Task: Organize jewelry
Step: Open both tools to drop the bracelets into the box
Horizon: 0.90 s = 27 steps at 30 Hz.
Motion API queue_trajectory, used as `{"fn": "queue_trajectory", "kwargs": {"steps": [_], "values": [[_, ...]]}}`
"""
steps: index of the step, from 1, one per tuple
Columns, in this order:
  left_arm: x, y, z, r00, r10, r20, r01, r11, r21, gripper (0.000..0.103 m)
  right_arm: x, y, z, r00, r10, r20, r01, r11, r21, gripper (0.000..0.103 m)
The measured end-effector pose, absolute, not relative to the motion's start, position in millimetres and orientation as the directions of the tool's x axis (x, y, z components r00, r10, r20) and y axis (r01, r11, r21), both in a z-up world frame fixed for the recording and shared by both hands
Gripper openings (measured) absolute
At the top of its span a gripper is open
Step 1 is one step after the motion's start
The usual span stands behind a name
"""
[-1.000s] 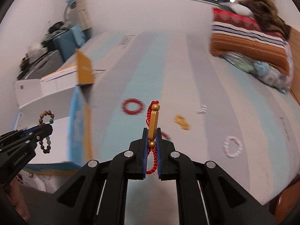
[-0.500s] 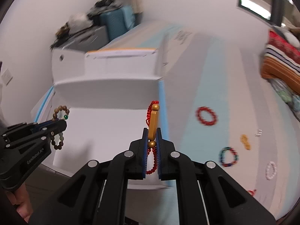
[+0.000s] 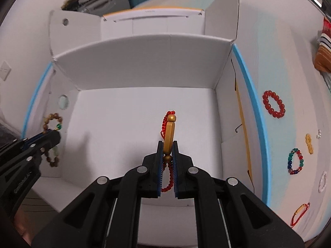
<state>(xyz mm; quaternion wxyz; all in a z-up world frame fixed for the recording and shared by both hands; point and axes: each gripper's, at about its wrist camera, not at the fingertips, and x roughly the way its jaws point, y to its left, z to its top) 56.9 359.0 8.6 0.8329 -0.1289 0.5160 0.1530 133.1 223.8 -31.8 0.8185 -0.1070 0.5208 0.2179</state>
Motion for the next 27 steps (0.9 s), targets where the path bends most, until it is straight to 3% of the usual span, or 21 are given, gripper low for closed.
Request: {"fn": "queue_trajectory", "kwargs": {"steps": [11, 20, 23, 27], "values": [[68, 375, -24, 0.335, 0.104, -0.936, -0.409, 0.912, -0.045, 0.011, 146, 231, -58, 0.295, 0.196, -0.935, -0.445, 0.894, 0.047, 0.007], [67, 377, -20, 0.347, 0.113, -0.931, -0.419, 0.907, -0.046, 0.013, 142, 232, -59, 0.293, 0.206, -0.934, -0.458, 0.888, 0.052, 0.010], [62, 377, -11, 0.363, 0.127, -0.923, -0.428, 0.903, -0.044, 0.031, 137, 232, -53, 0.300, 0.223, -0.927, -0.471, 0.880, 0.059, 0.015], [51, 370, 12, 0.419, 0.175, -0.891, -0.428, 0.903, -0.023, 0.059, 126, 229, -34, 0.348, 0.268, -0.898, -0.489, 0.869, 0.070, 0.046]]}}
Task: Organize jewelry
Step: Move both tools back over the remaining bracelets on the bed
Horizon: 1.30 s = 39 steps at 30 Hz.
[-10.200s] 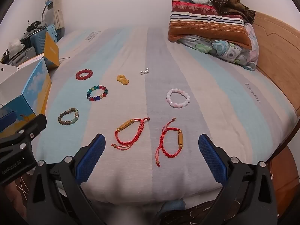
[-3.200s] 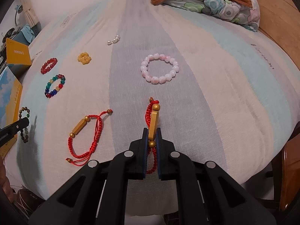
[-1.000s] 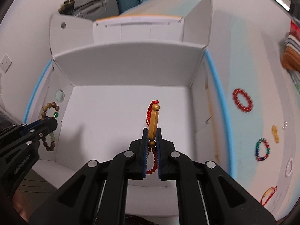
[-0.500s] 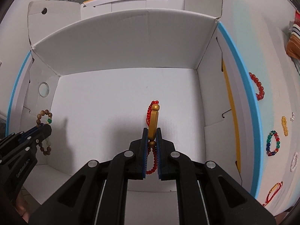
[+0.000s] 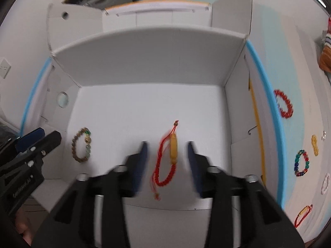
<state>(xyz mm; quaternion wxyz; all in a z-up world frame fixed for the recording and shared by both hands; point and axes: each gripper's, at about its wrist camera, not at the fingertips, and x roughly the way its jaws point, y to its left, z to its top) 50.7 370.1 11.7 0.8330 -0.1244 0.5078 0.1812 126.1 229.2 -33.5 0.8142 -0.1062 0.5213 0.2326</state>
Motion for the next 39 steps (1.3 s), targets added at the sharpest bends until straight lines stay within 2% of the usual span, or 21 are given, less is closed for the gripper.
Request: {"fn": "queue_trajectory", "kwargs": {"steps": [1, 7, 15, 28, 39], "values": [[47, 368, 18, 0.433, 0.190, -0.881, -0.430, 0.903, -0.017, 0.065, 124, 228, -29, 0.360, 0.273, -0.892, -0.492, 0.868, 0.067, 0.048], [31, 362, 43, 0.479, 0.230, -0.847, -0.441, 0.898, -0.005, 0.082, 113, 222, -3, 0.421, 0.309, -0.853, -0.493, 0.867, 0.071, 0.073], [16, 342, 66, 0.537, 0.263, -0.802, -0.434, 0.901, 0.005, 0.096, 111, 202, 29, 0.536, 0.306, -0.787, -0.450, 0.892, 0.041, 0.094], [20, 276, 79, 0.605, 0.219, -0.765, -0.341, 0.940, 0.000, 0.097, 103, 104, 62, 0.657, 0.249, -0.711, -0.323, 0.946, 0.033, 0.095], [49, 179, 79, 0.649, 0.123, -0.751, -0.184, 0.983, 0.002, 0.097, 108, -12, 68, 0.698, 0.157, -0.698, -0.180, 0.983, 0.041, 0.095]]}}
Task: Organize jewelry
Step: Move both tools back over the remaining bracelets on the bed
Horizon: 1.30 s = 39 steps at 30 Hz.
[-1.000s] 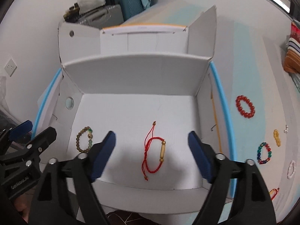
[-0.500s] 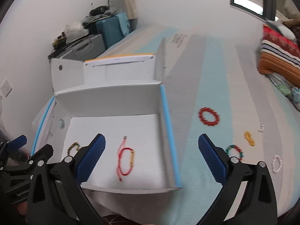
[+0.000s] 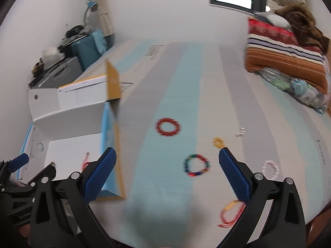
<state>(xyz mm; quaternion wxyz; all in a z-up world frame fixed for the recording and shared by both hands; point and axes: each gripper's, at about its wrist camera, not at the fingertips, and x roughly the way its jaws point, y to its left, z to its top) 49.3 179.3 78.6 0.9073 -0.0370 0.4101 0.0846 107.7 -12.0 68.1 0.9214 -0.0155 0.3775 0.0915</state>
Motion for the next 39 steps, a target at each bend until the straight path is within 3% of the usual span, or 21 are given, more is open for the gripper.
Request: {"fn": "queue_trajectory", "kwargs": {"steps": [21, 39], "values": [[90, 11, 48, 0.631, -0.096, -0.770, 0.091, 0.995, -0.049, 0.097, 104, -201, 48, 0.710, -0.038, -0.704, 0.062, 0.998, 0.009, 0.095], [120, -80, -43, 0.517, -0.202, -0.832, 0.252, 0.965, -0.078, 0.097, 150, -265, -55, 0.612, -0.068, -0.788, 0.122, 0.993, 0.009, 0.095]]}}
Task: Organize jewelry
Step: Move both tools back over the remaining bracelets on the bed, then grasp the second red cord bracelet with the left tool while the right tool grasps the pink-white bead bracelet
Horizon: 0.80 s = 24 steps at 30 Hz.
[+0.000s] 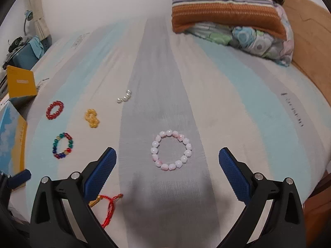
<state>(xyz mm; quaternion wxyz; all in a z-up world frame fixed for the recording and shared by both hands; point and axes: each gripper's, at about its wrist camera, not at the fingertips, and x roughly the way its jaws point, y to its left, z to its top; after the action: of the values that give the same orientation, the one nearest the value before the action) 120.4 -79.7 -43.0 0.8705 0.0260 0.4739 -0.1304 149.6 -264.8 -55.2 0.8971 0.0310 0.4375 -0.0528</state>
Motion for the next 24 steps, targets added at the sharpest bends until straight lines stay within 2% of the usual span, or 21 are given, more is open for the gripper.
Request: {"fn": "queue_trajectory", "kwargs": {"steps": [11, 21, 24], "values": [[132, -111, -90, 0.442, -0.212, -0.871, 0.312, 0.947, -0.072, 0.097, 179, -280, -98, 0.544, -0.061, -0.837, 0.138, 0.990, 0.017, 0.093], [133, -118, -110, 0.410, -0.207, -0.888, 0.324, 0.943, -0.071, 0.095, 195, -284, -122, 0.478, -0.036, -0.878, 0.140, 0.990, 0.035, 0.077], [133, -118, -111, 0.414, -0.197, -0.889, 0.321, 0.945, -0.059, 0.092, 198, -285, -126, 0.467, -0.027, -0.884, 0.137, 0.990, 0.043, 0.072]]}}
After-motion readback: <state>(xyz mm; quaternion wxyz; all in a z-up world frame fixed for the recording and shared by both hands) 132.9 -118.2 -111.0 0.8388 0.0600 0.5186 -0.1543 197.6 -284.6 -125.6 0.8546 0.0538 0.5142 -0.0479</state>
